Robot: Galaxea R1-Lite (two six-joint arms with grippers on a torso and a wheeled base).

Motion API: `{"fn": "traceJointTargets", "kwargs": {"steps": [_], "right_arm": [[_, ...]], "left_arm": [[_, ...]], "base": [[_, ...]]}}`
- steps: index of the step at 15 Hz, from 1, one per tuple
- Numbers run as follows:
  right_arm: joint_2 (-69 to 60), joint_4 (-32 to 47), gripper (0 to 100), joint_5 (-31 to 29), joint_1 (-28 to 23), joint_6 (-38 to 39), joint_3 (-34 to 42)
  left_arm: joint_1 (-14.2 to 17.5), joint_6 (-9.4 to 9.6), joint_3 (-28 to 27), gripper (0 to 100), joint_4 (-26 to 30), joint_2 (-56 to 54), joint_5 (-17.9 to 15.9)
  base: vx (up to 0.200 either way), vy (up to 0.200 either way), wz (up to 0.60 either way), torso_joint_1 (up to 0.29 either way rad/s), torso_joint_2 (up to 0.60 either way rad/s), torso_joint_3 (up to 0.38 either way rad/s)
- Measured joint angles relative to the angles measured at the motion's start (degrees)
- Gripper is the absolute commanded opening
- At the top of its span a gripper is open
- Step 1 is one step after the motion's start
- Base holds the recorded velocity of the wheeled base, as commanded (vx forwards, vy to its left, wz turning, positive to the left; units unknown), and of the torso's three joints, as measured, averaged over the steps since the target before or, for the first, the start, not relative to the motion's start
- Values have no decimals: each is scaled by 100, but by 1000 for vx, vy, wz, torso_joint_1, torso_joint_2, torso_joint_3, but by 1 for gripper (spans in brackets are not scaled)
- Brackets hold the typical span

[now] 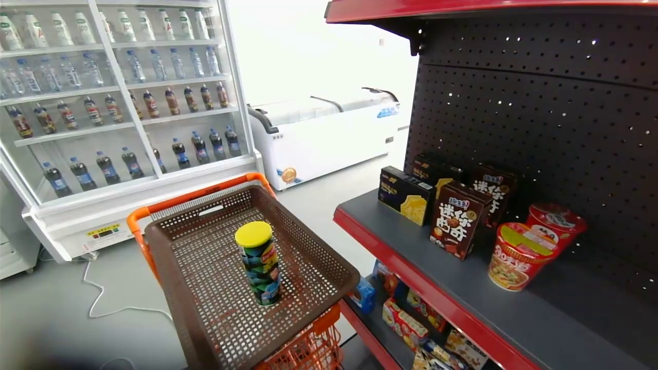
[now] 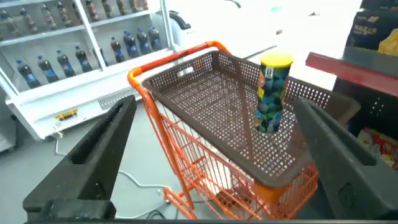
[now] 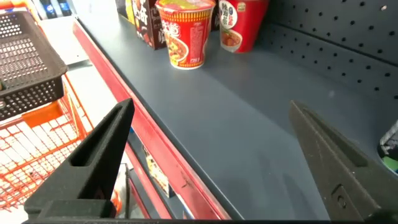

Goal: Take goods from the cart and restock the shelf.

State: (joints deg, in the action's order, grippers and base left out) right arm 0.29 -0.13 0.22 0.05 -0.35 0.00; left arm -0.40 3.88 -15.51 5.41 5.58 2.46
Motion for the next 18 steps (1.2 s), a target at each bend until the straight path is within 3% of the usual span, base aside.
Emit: {"fn": "traceJointTargets", "kwargs": {"steps": [4,7,10,14,16,18], "right_arm": [[0,0,100,0,-5,0,0],[0,-2,100,0,-5,0,0],[0,0,100,2,-5,-2,0],[0,-2,100,2,-5,0,0],[0,-2,100,0,-5,0,0],[0,-2,100,2,-7,-2,0]], "left_arm": [[-39,137,-2172,100,994,2113,-230],[-185,182,-2484,100,1008,3440,-970],[-290,219,-1638,100,-488,4375,-1141],[-310,364,-146,100,-3318,5615,-1185],[-307,288,261,100,-4660,6500,-1185],[-299,211,390,100,-5615,7435,-1174]], "base": [[0,0,0,0,0,0],[0,0,0,0,0,0],[0,0,0,0,0,0],[0,0,0,0,0,0],[0,0,0,0,0,0],[0,0,0,0,0,0]]}}
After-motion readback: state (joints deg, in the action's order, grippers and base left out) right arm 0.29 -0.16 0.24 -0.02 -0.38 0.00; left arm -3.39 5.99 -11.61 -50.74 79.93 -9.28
